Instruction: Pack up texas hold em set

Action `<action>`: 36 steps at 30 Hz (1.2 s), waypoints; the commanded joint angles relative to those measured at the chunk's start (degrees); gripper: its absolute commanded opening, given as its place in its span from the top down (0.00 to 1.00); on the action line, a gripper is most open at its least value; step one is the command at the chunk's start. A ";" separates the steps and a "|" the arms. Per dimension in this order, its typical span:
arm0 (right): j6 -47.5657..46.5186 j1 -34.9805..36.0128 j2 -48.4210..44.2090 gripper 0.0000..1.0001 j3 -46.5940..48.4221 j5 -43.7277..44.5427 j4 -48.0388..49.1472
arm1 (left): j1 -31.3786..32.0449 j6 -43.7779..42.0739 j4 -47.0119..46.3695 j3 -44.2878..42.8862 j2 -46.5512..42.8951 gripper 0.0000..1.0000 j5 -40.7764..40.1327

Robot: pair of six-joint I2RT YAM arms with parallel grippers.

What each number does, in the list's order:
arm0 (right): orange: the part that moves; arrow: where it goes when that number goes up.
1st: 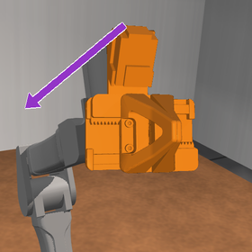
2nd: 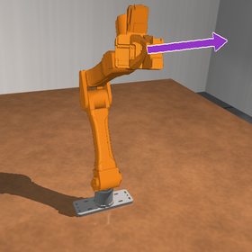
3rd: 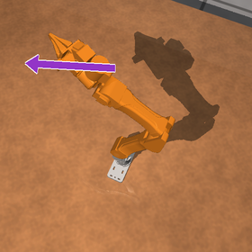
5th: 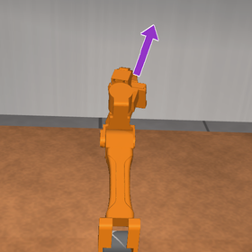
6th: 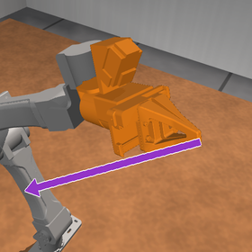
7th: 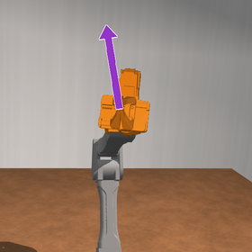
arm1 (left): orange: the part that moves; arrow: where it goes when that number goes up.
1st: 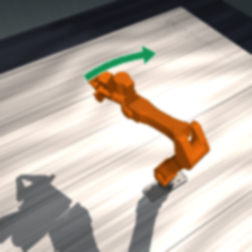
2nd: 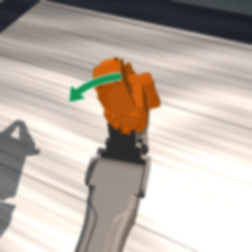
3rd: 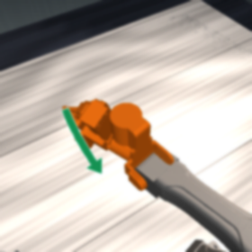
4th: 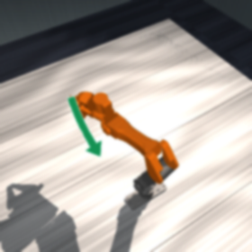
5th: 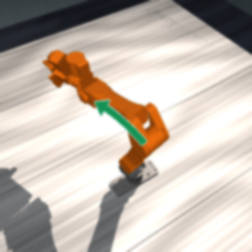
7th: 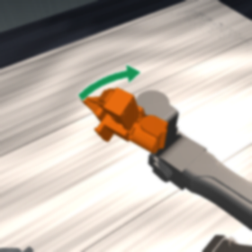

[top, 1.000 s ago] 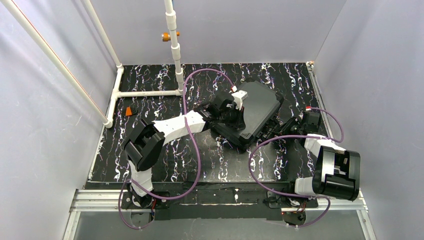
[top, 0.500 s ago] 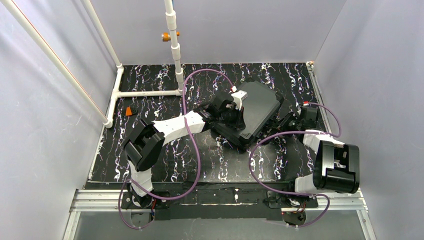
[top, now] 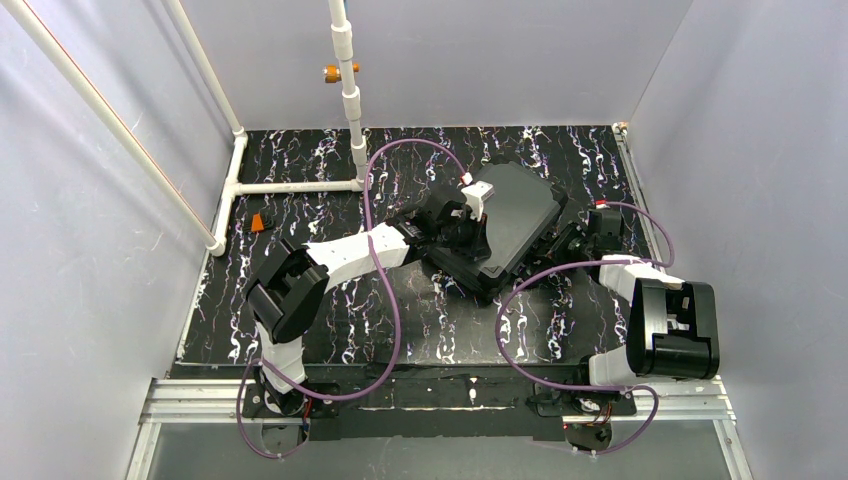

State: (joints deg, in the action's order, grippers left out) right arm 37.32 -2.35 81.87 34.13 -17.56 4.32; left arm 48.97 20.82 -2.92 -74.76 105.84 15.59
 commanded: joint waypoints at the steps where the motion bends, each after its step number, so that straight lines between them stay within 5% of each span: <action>1: 1.86 2.34 -1.05 0.77 3.92 -2.16 4.05 | 1.04 -1.04 12.15 3.92 1.38 0.99 -0.80; 36: 5.28 7.10 -7.69 0.78 11.34 -2.75 0.59 | 1.43 -0.66 11.44 4.82 1.57 1.00 -0.83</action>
State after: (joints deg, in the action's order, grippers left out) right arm 41.71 4.32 75.40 43.81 -18.02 1.02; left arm 49.15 20.99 -3.44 -73.93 105.36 15.59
